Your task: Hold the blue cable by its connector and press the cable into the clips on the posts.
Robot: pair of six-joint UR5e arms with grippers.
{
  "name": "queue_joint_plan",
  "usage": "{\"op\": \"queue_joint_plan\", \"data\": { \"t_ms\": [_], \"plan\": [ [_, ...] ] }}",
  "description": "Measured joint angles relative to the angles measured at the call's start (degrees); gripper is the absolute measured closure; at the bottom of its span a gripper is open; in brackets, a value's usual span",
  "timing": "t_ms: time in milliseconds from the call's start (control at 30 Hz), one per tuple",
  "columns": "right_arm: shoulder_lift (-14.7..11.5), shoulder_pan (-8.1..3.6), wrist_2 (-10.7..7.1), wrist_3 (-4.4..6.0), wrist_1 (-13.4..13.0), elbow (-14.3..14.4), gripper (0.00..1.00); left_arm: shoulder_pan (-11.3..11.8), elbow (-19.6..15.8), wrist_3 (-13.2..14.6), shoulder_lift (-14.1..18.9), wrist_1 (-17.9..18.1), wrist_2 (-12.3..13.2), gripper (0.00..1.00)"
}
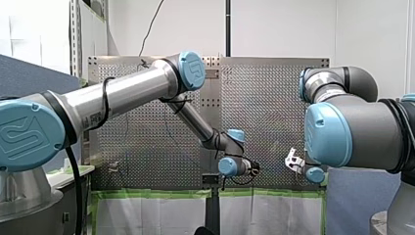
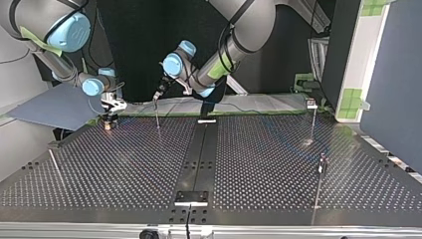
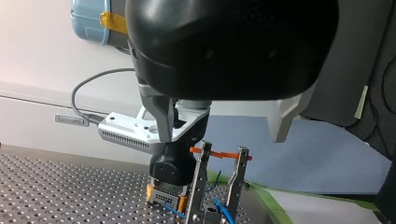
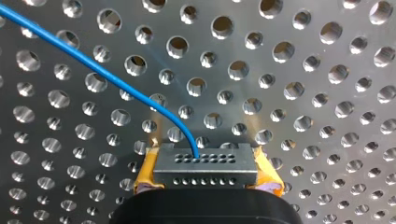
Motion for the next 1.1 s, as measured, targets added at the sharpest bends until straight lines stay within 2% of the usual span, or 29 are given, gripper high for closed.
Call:
{"op": "queue_joint_plan", "data": {
  "t_ms": [1100],
  "plan": [
    [0.0,0.09,-0.01,0.0,0.0,0.0,1.0,-0.3,0.0,0.3,0.0,-0.7,-0.1,0.0]
  ]
}}
